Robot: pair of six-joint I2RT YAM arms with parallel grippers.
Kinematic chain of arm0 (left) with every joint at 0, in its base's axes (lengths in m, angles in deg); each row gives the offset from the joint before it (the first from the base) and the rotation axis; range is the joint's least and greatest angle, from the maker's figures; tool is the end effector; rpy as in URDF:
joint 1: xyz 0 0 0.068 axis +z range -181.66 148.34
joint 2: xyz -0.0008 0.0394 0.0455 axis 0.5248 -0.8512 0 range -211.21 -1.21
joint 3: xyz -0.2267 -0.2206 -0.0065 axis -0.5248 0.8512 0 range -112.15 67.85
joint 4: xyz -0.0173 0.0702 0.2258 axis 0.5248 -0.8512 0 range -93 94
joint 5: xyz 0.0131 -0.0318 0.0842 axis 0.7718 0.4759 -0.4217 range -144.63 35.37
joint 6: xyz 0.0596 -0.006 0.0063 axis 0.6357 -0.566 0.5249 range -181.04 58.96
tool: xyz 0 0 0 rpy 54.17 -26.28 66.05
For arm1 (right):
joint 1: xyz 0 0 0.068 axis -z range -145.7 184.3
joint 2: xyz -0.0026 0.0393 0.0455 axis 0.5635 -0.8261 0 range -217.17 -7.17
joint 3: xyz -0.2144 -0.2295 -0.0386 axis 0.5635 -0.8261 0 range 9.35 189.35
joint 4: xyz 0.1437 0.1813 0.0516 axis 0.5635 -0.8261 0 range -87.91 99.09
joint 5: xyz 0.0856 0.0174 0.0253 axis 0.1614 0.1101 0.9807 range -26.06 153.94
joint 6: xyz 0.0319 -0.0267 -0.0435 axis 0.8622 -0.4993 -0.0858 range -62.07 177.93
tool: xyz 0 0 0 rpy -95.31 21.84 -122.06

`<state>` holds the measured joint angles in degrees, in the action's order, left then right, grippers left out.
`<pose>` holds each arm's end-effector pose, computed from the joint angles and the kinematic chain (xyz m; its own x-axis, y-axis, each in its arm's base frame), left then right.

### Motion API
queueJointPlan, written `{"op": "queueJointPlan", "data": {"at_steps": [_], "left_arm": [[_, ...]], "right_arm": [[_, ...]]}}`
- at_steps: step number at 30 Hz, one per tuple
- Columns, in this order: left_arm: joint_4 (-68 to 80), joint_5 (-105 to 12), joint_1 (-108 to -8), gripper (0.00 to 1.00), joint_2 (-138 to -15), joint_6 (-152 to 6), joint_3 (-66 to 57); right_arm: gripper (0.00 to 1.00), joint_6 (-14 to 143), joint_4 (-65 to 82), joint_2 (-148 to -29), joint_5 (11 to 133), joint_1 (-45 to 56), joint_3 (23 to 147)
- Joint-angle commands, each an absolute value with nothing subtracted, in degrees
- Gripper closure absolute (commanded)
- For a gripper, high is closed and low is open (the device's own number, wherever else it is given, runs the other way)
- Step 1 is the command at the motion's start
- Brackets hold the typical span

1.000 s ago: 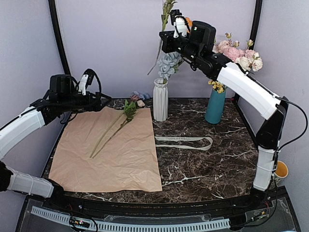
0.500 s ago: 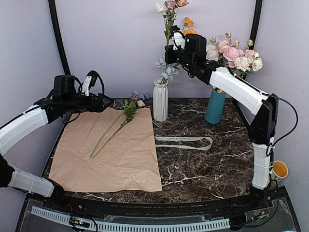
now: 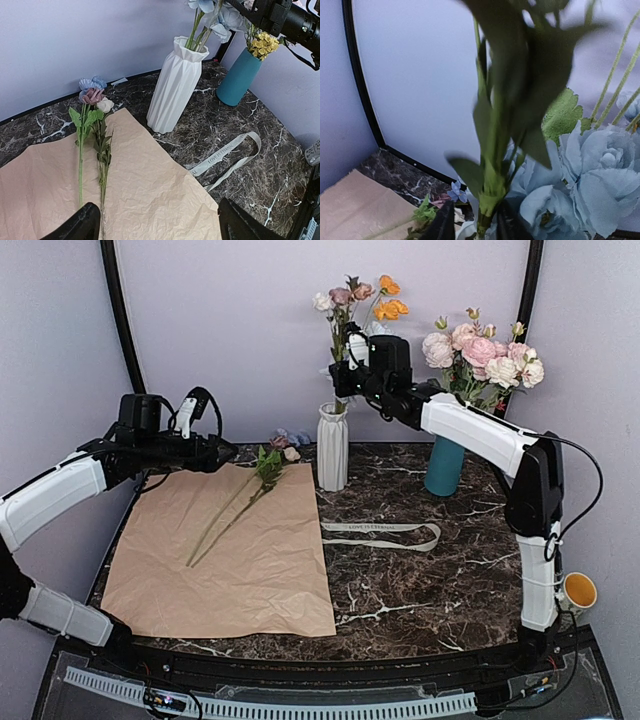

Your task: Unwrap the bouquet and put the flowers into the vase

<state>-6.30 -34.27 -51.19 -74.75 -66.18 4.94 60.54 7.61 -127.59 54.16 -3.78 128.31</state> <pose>0.2463 -0.1038 0.3870 -0.3908 0.0496 -0.9191 0.5871 0.7825 -0.2074 0.4095 0.3113 0.4283 -0.0620 0.0085 -0.9980 -0.4720 0.8808 0.0368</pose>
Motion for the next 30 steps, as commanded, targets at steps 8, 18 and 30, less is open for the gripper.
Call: {"op": "queueJointPlan", "data": {"at_steps": [8,18,30], "left_arm": [[-13.31,-40.31,-51.17,0.16,-77.59,-61.97,1.84],[-25.70,-44.34,-49.65,0.22,-89.41,-63.21,-4.27],[-30.92,-43.33,-47.34,0.31,-98.27,-65.25,-8.64]], "right_arm": [[0.54,65.52,6.69,-124.46,54.31,-3.71,125.59],[0.26,67.24,0.31,-118.14,54.89,-3.67,122.97],[0.54,72.82,2.53,-115.67,74.87,-6.77,115.58]]}}
